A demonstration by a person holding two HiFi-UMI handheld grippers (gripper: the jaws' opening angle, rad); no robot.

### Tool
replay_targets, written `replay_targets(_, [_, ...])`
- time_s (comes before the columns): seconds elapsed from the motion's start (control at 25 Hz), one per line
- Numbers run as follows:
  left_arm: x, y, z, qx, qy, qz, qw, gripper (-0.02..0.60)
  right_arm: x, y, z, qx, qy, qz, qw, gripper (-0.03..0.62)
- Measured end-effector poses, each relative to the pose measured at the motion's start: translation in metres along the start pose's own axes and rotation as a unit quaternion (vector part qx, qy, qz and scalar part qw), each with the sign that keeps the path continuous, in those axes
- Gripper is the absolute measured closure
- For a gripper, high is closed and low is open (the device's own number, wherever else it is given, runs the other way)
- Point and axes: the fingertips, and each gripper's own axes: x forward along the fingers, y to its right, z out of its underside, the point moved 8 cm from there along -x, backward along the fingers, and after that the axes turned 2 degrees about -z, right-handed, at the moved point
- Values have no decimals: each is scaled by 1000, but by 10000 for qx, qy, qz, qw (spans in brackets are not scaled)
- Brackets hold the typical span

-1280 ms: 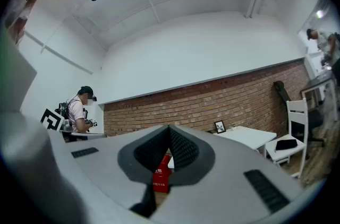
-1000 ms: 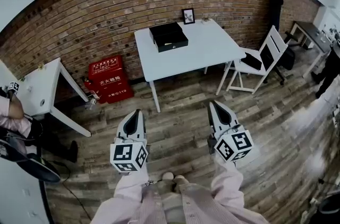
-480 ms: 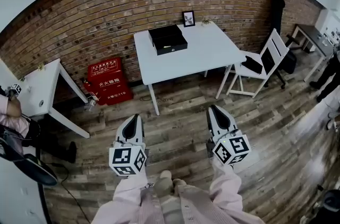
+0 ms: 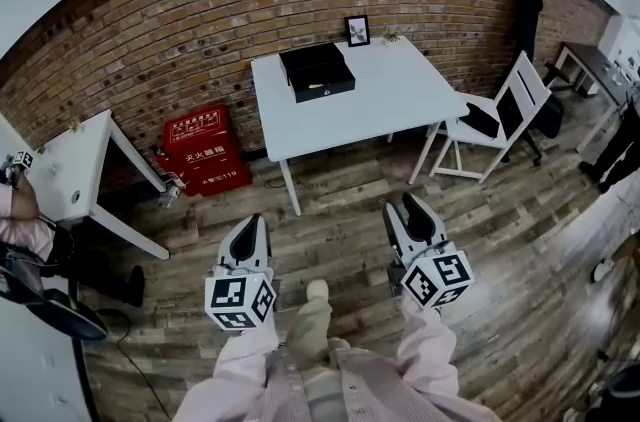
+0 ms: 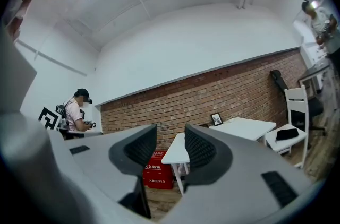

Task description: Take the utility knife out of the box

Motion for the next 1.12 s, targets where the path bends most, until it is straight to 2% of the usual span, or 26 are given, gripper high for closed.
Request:
replay_targets(0.28, [44, -10, 8, -77, -69, 20, 9999, 589, 38, 24, 9, 58, -106, -3, 9999, 444])
replay_targets(0.52, [102, -29, 7, -119, -137, 54, 9998, 589, 90, 51, 14, 139, -175, 1, 9998, 445])
replay_targets(1.12, [253, -83, -16, -208, -176, 242, 9993, 589, 233, 105, 9, 157, -388, 110, 9991, 445])
